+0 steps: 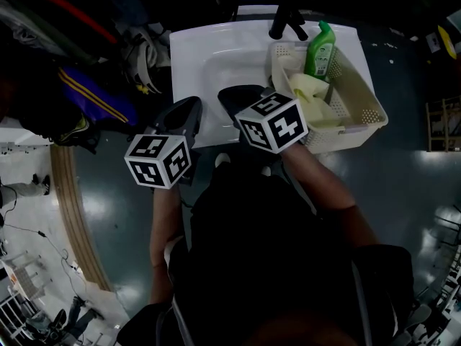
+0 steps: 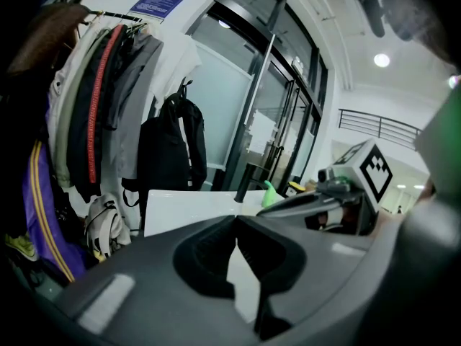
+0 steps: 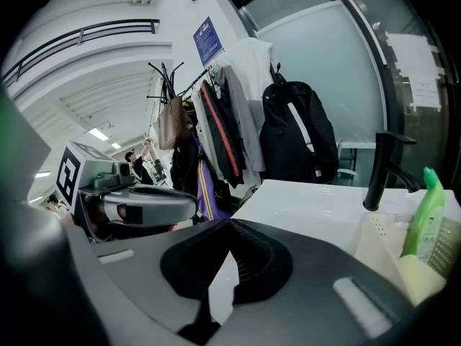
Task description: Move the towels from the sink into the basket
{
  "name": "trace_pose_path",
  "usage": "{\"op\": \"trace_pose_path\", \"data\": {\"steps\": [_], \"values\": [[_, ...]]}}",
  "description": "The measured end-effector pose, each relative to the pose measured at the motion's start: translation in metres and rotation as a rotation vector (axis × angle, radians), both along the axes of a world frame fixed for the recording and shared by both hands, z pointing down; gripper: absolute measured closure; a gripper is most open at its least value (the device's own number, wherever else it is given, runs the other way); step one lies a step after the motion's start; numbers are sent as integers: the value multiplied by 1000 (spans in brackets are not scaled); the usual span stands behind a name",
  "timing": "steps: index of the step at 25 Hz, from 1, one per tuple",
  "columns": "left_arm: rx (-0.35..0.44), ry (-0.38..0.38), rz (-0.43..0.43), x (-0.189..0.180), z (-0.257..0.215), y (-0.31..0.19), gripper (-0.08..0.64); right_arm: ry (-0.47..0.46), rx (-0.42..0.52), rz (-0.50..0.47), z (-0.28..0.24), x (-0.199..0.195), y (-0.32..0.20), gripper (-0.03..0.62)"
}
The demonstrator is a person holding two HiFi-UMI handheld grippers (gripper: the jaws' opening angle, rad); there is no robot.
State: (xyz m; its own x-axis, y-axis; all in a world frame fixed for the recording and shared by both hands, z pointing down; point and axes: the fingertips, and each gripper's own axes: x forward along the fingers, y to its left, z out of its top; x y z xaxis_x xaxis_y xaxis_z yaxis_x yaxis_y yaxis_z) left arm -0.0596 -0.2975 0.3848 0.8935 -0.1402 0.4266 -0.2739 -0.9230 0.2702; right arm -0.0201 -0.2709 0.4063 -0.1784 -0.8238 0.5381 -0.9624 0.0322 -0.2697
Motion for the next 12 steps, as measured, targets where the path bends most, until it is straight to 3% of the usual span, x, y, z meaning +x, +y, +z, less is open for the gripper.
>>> {"op": "trace_pose_path", "data": {"steps": [12], "values": [[4, 7, 12, -3, -3, 2, 551, -8, 10, 4, -4, -6, 2, 595]]}}
